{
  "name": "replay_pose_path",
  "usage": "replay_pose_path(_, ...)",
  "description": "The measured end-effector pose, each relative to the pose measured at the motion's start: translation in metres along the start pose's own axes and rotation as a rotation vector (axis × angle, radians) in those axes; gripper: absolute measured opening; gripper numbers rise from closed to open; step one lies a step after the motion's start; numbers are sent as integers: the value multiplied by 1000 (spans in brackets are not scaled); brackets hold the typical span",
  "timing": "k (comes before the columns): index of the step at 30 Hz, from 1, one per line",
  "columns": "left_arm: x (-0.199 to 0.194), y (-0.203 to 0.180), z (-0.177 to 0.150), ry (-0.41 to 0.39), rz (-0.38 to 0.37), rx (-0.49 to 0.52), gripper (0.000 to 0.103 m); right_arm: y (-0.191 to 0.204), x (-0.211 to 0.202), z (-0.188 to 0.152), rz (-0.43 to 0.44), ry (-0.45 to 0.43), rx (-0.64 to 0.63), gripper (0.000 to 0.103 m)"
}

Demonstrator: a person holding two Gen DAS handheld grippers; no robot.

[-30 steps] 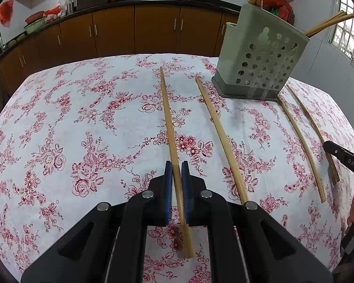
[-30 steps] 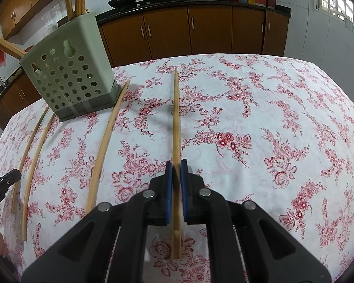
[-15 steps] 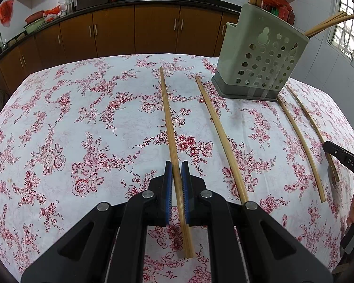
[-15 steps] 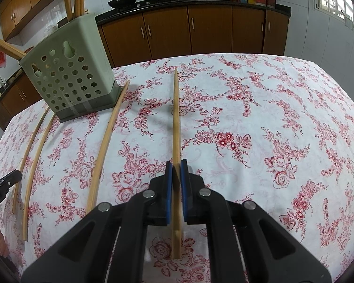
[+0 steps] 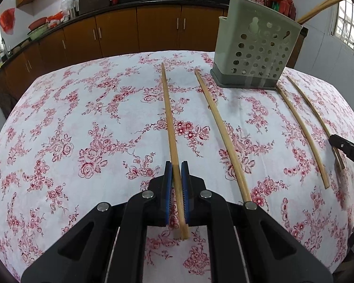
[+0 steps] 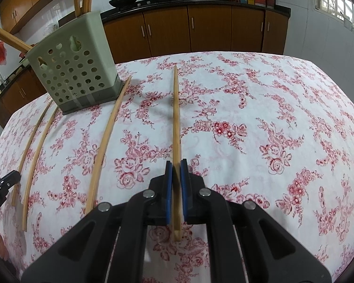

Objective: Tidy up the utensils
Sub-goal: 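Lift both held chopsticks upright and carry them over the green holder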

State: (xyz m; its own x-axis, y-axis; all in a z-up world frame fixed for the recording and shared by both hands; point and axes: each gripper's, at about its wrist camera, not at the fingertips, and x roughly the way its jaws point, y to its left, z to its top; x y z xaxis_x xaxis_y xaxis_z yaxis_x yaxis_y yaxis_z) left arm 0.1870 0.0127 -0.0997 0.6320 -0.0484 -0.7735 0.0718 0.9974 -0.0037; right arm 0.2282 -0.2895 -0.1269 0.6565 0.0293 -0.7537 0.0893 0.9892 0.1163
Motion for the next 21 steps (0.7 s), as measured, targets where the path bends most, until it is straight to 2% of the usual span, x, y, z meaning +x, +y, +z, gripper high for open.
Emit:
replay_pose_path(2, -1, -1, 0, 11, -2, 9, 8, -1, -2, 0, 5, 9, -4, 8)
replay_pose_path(5, -10, 3, 0, 17, -10, 7, 7, -4, -19, 1, 23, -30, 15, 8)
replay_pose_path(15, -64, 10, 25, -125, -38, -4, 7, -14, -74, 28, 41, -184, 34, 8)
replay_pose_path(21, -92, 15, 42, -218, -80, -45, 7, -17, -96, 42, 45, -265, 39, 8)
